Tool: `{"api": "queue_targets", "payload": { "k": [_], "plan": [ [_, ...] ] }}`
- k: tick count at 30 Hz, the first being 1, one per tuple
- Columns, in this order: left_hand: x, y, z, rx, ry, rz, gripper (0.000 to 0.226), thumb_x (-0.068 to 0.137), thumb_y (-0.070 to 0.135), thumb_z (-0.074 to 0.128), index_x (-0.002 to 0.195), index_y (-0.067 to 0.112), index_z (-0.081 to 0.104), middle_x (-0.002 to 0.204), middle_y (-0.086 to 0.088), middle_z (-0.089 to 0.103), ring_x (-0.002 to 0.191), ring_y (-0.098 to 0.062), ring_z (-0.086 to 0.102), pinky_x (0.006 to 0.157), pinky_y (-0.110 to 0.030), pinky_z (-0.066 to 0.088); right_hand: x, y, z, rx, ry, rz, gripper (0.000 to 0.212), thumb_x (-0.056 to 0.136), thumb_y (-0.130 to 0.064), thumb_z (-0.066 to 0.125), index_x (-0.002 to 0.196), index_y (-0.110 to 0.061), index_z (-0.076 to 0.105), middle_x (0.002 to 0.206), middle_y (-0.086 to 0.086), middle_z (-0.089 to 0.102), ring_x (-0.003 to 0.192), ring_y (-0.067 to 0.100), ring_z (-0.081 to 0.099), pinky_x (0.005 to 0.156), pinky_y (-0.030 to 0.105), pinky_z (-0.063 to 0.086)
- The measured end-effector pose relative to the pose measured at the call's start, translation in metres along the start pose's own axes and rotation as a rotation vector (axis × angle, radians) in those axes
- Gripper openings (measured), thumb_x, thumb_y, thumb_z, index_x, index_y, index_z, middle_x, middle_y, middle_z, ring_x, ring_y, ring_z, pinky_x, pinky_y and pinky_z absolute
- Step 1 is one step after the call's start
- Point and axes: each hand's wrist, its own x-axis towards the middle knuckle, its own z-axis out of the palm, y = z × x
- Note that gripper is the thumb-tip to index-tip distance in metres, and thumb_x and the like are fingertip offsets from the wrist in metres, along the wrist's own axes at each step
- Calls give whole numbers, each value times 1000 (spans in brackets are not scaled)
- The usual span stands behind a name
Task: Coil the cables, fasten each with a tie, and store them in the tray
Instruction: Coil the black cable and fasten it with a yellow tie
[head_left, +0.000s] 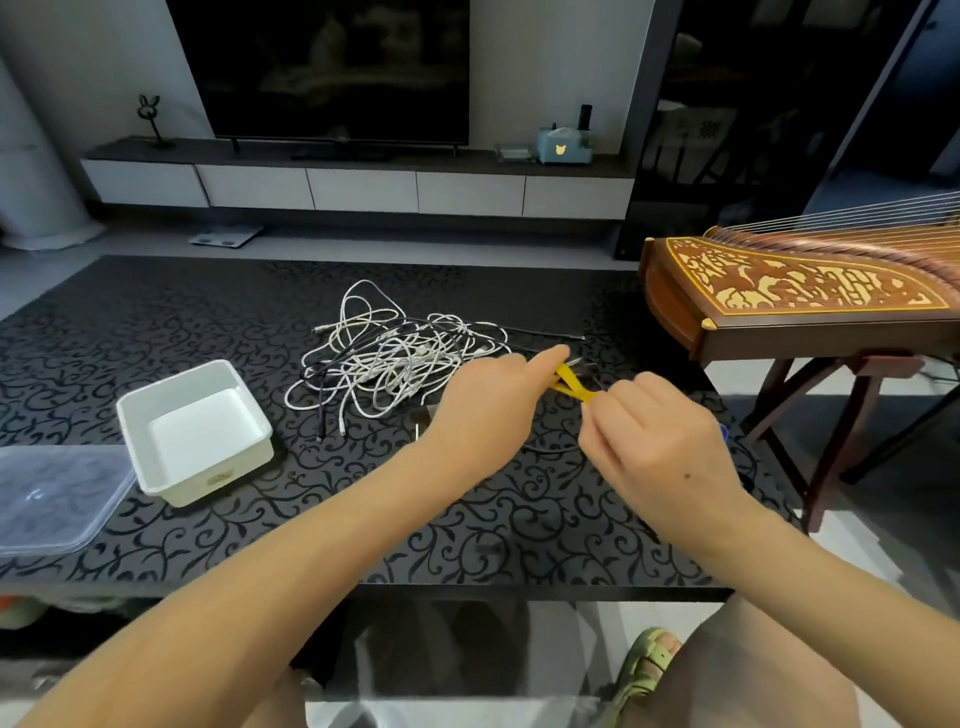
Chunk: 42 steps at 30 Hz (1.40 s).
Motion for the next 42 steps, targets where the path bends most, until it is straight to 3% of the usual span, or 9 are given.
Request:
{"api": "queue_targets", "payload": {
  "k": [8, 12, 15, 18, 23, 25, 31, 35, 42],
  "plan": [
    [-26, 12, -14, -173, 74, 219, 44, 92, 12, 44, 134, 22, 53, 61, -7, 57, 52, -29, 53, 49, -38, 44, -14, -5, -6, 230, 202, 341, 13, 89, -3, 60, 81, 3, 69, 72, 12, 65, 64, 25, 62, 60, 33, 49],
    [-27, 14, -18, -432, -89, 122, 30, 94, 14, 49, 115, 28, 66, 57, 3, 46, 55, -13, 36, 56, -26, 33, -8, -1, -4, 271, 125, 276, 8, 85, 0, 63, 82, 5, 68, 75, 14, 65, 68, 28, 63, 65, 36, 50],
    [-27, 15, -23, -820, -368, 14, 27, 97, 7, 43, 115, 16, 62, 71, -4, 58, 61, -16, 49, 62, -25, 41, 4, 3, -3, 336, 70, 257, 7, 85, 2, 62, 80, 5, 66, 73, 15, 62, 66, 30, 59, 63, 38, 48],
    [-20, 20, -25, -1111, -416, -205, 25, 97, 2, 37, 99, 9, 62, 65, -7, 37, 47, -5, 35, 48, -14, 29, 7, 3, -6, 354, 99, 219, 12, 89, -1, 57, 82, 4, 65, 74, 14, 60, 68, 29, 55, 64, 35, 44],
    [-18, 29, -33, -1059, -395, -346, 76, 85, 71, 17, 72, 18, 69, 55, 2, 49, 48, -10, 42, 51, -15, 38, -1, -4, -6, 266, 172, 125, 17, 90, -3, 53, 85, 7, 65, 74, 18, 60, 62, 34, 55, 56, 42, 47],
    [-19, 30, -35, -925, -352, -354, 71, 90, 66, 21, 71, 16, 69, 65, -4, 53, 58, -11, 47, 62, -21, 45, -4, -5, -4, 265, 176, 102, 9, 89, -1, 54, 91, 2, 62, 73, 18, 61, 60, 32, 55, 53, 42, 47],
    [-13, 32, -30, -916, -334, -401, 45, 98, 31, 39, 55, 19, 32, 51, 5, 30, 45, -11, 29, 45, -18, 29, -11, -3, -5, 273, 170, 49, 13, 87, -1, 54, 98, -5, 51, 72, 19, 61, 57, 33, 55, 49, 42, 47],
    [-12, 38, -29, -824, -309, -372, 48, 98, 30, 39, 52, 19, 30, 45, 7, 28, 46, -12, 24, 51, -30, 23, -13, -1, -12, 225, 132, 51, 13, 82, 3, 59, 95, 0, 59, 70, 19, 61, 55, 33, 53, 47, 40, 46],
    [3, 42, -27, -798, -273, -233, 54, 100, 39, 39, 50, 20, 38, 44, 9, 33, 44, -10, 28, 54, -30, 26, -3, 17, -27, 132, 129, 31, 21, 89, 2, 51, 79, 8, 68, 69, 16, 61, 54, 31, 52, 47, 36, 43]
  ]
}}
